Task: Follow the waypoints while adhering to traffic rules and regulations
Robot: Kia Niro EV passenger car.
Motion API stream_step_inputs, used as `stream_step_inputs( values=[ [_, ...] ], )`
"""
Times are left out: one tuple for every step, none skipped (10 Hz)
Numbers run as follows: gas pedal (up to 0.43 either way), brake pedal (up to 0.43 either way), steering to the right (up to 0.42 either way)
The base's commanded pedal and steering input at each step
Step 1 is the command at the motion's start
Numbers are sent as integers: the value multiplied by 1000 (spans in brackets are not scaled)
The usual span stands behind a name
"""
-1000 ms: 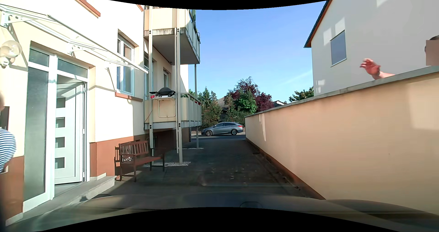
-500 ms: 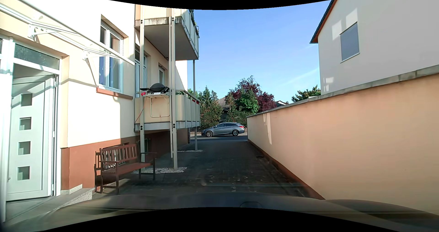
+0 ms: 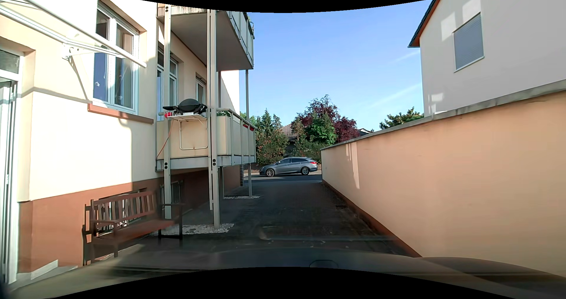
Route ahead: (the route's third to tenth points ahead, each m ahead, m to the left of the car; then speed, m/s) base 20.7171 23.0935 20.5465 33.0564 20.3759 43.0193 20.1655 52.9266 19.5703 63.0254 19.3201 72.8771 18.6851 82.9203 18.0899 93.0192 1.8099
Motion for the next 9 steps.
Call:
stream_step_inputs(
  values=[
    [0,18,-37],
    [0,24,-35],
    [0,30,-35],
    [0,30,-32],
    [0,12,-26],
    [0,0,-15],
    [0,0,-10],
    [0,0,-10],
    [0,0,-23]
  ],
)
